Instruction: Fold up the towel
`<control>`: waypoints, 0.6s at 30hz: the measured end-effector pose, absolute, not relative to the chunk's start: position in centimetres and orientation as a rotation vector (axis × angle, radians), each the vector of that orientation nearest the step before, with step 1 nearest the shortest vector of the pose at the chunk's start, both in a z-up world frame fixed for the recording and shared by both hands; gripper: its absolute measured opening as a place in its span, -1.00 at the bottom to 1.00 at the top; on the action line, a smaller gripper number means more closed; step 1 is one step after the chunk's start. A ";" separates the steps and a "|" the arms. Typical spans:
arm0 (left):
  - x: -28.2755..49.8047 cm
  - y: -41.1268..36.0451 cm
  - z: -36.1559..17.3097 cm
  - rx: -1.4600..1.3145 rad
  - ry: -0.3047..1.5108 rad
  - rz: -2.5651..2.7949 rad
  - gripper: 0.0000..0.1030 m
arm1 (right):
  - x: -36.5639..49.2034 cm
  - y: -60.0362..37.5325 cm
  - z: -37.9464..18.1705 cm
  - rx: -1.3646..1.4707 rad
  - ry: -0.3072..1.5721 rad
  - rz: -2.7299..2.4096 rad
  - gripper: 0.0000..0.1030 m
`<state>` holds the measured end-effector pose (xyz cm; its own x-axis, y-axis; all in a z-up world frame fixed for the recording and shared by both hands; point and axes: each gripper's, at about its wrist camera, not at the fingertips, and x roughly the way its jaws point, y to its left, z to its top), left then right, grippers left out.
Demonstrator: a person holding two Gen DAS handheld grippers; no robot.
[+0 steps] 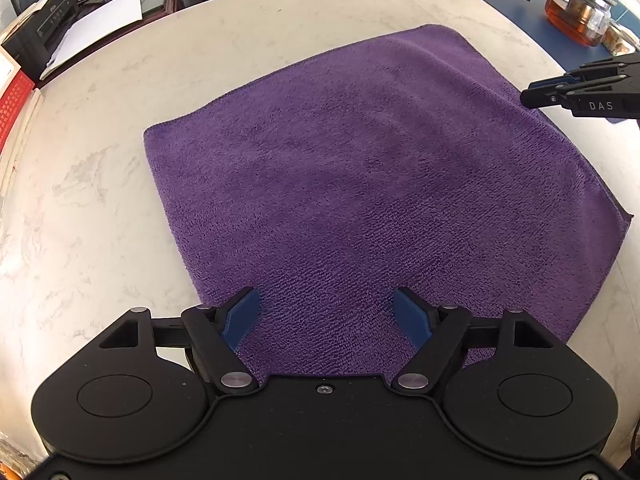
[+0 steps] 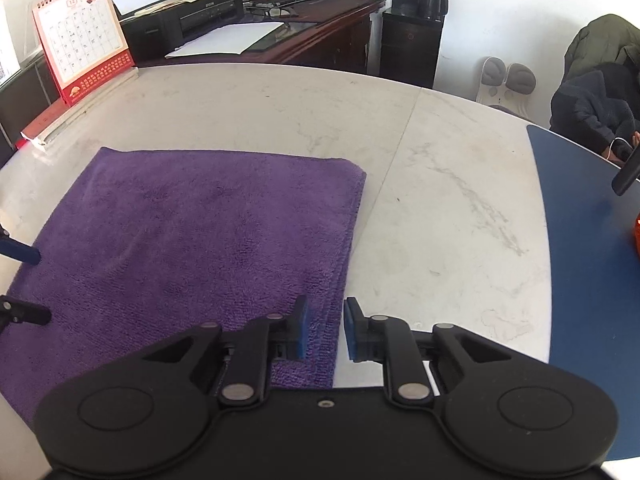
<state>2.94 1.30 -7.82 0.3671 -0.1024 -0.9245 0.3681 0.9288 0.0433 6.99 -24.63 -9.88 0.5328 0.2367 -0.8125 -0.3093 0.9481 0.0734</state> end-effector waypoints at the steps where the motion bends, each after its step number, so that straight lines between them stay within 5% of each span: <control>1: 2.9 1.3 -7.9 0.260 1.159 -0.307 0.47 | 7.1 -24.5 -10.0 -0.092 0.957 0.331 -0.68; 7: 2.7 1.4 -8.1 0.259 1.162 -0.304 0.49 | 7.1 -24.1 -10.0 -0.131 0.947 0.344 -0.85; 18: 2.5 1.5 -8.2 0.264 1.167 -0.295 0.52 | 7.3 -24.1 -9.9 -0.149 0.947 0.362 -0.83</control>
<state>2.55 1.50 -8.18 0.3630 -0.0900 -0.9274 0.3610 0.9312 0.0510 7.25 -24.06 -9.85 0.5293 0.2374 -0.8145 -0.3669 0.9297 0.0325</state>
